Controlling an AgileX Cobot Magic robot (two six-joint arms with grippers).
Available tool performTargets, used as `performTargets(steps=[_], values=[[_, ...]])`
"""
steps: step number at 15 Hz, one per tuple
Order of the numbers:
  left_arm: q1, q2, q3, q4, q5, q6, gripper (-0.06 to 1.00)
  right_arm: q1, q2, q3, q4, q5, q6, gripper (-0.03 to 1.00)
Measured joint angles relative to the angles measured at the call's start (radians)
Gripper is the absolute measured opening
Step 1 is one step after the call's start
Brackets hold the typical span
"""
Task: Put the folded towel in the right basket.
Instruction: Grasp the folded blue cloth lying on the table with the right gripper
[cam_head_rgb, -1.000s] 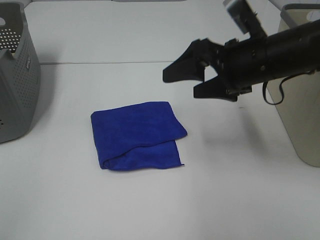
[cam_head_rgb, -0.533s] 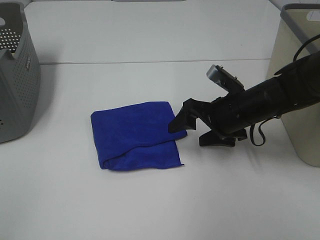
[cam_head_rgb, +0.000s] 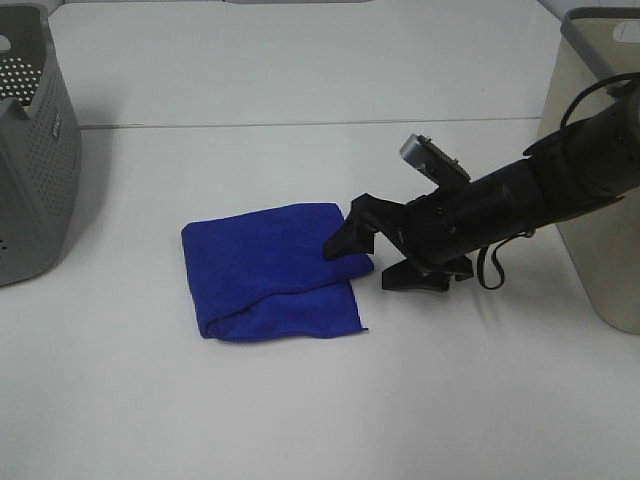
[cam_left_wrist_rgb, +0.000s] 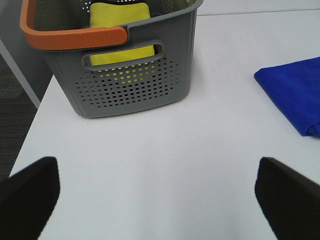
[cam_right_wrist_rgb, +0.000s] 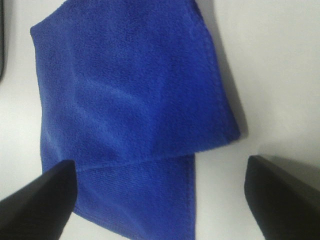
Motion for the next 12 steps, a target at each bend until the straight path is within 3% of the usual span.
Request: performTargets(steps=[2, 4, 8, 10, 12], values=[[0.000, 0.000, 0.000, 0.000, 0.000, 0.000, 0.99, 0.042, 0.042, -0.071, -0.045, 0.019, 0.090, 0.89], [0.000, 0.000, 0.000, 0.000, 0.000, 0.000, 0.99, 0.127, 0.085, -0.166, -0.161, 0.036, 0.219, 0.89], [0.000, 0.000, 0.000, 0.000, 0.000, 0.000, 0.99, 0.325, 0.193, -0.468, -0.665, 0.155, 0.792, 0.88], [0.000, 0.000, 0.000, 0.000, 0.000, 0.000, 0.99, 0.386, 0.263, -0.662, -0.967, 0.303, 1.102, 0.88], [0.000, 0.000, 0.000, 0.000, 0.000, 0.000, 0.99, 0.421, 0.332, -0.827, -1.152, 0.462, 1.247, 0.84]])
